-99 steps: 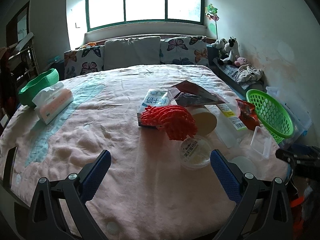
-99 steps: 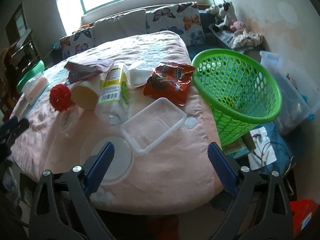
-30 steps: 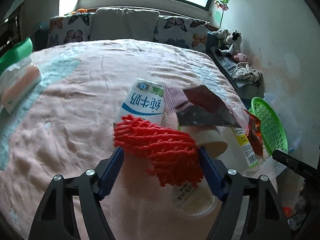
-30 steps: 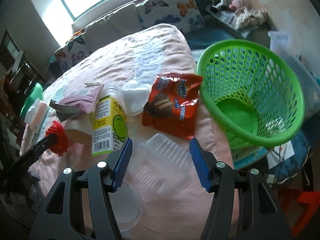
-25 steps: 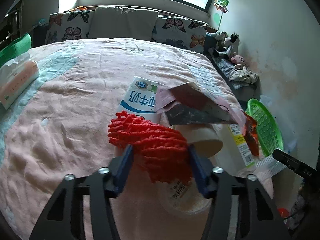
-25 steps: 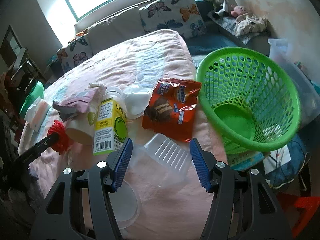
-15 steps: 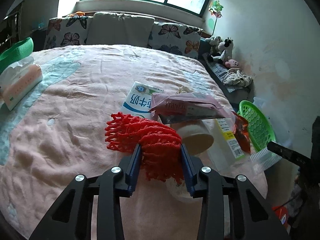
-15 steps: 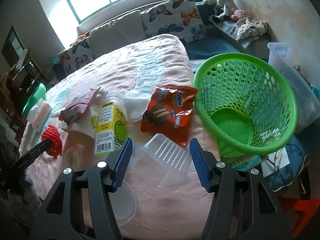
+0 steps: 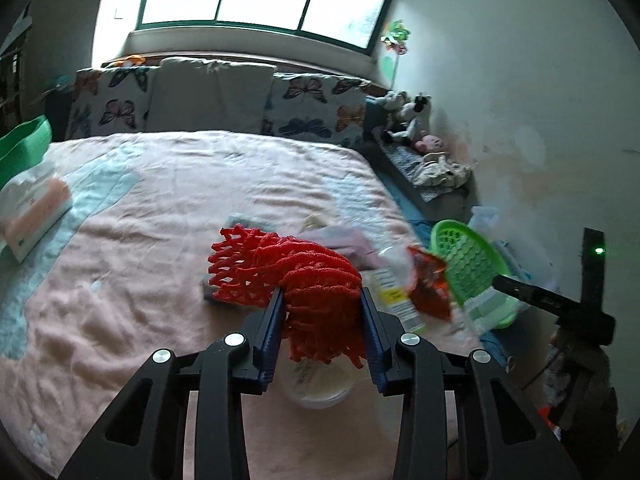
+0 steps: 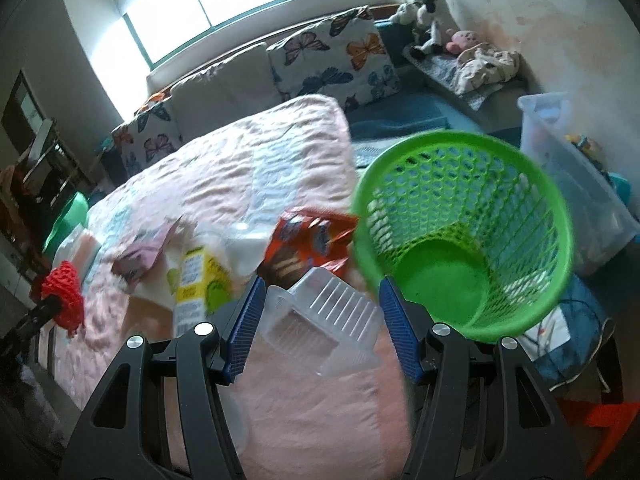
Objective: Collect trash
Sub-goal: 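Grasp the red mesh scrubber with the left gripper while the right gripper carries the box to the basket, then release the box into the green basket with the right gripper while the left drops the scrubber in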
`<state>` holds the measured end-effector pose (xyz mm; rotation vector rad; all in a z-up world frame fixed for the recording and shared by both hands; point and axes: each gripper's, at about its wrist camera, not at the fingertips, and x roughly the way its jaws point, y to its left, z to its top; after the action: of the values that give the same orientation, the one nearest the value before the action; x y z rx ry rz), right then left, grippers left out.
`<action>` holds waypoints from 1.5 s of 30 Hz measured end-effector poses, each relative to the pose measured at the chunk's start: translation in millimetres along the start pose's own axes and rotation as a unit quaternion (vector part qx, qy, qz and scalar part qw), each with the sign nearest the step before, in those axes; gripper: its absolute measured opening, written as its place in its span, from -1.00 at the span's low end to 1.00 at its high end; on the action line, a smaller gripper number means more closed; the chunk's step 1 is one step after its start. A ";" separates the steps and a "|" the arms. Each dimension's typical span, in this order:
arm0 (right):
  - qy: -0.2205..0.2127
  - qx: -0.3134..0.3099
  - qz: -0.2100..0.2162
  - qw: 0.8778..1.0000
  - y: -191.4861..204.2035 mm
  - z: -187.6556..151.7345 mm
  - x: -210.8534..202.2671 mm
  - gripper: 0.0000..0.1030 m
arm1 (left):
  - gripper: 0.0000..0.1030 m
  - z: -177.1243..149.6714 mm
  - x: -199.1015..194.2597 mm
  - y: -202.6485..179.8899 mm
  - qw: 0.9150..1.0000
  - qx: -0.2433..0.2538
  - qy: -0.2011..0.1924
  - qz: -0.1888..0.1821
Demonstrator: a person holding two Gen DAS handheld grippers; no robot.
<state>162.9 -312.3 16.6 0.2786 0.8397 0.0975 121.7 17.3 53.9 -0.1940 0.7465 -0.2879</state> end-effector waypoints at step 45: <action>-0.037 0.036 -0.078 0.996 -136.1 -15.0 -10.8 0.41 | -0.18 31.6 199.2 -247.9 0.968 0.196 0.124 -0.095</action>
<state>141.1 -441.9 -23.4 0.2828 0.7893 -0.0887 235.9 -279.0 17.4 0.1500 0.9041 -0.6440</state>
